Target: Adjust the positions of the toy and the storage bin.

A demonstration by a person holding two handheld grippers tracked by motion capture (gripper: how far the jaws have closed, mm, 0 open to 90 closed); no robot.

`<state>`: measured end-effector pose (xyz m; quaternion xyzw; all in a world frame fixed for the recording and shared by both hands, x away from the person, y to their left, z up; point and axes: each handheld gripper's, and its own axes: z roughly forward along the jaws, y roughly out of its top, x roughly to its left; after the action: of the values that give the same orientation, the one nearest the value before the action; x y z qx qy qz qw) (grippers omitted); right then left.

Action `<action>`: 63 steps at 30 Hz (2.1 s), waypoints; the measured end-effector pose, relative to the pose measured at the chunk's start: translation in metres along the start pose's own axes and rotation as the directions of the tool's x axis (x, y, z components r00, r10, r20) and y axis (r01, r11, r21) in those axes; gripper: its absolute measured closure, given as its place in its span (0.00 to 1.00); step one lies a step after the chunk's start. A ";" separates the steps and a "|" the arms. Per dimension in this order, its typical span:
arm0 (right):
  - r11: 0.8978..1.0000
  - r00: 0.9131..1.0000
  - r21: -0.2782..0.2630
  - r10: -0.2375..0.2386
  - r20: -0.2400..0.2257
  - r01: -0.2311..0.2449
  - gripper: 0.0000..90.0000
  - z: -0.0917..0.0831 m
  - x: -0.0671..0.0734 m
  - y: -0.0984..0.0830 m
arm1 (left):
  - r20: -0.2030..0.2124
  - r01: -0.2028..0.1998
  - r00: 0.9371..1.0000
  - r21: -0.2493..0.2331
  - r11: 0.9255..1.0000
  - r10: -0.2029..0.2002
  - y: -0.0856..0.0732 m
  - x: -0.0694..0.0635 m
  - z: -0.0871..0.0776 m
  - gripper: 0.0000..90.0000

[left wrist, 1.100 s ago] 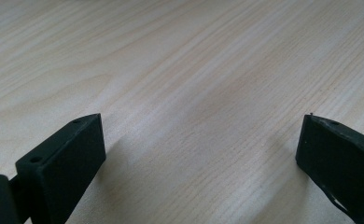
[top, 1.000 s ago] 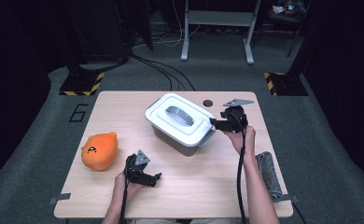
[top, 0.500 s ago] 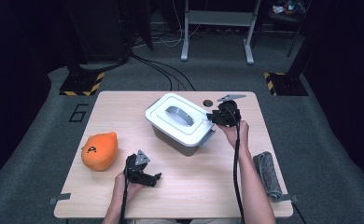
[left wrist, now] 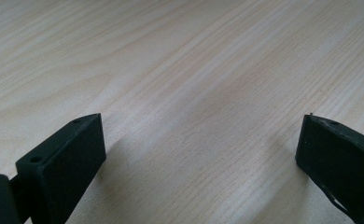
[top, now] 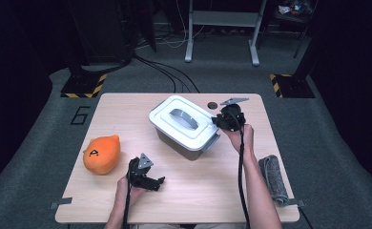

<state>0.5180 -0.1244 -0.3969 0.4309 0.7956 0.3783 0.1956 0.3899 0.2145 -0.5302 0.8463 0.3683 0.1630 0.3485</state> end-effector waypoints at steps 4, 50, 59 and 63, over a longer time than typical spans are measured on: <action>1.000 1.000 -0.002 -0.010 0.004 0.010 0.75 -0.002 0.001 -0.002 | 0.002 0.003 1.000 -0.002 1.000 -0.003 0.000 0.000 0.000 0.02; 0.993 0.991 -0.057 -0.112 -0.067 0.108 0.48 -0.024 0.066 0.003 | 0.000 0.002 1.000 -0.003 1.000 -0.002 0.000 0.000 0.000 0.02; 0.988 0.986 -0.009 -0.153 -0.070 0.153 0.68 -0.007 0.082 0.003 | -0.003 0.004 1.000 -0.003 1.000 -0.004 0.000 0.000 0.000 0.02; 0.988 0.986 -0.005 -0.155 -0.056 0.155 0.70 -0.003 0.081 0.002 | -0.005 0.006 1.000 -0.009 1.000 -0.006 0.000 -0.001 0.001 0.02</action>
<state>0.4726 -0.0577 -0.3925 0.3569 0.8317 0.3742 0.2020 0.3897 0.2139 -0.5307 0.8433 0.3710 0.1655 0.3518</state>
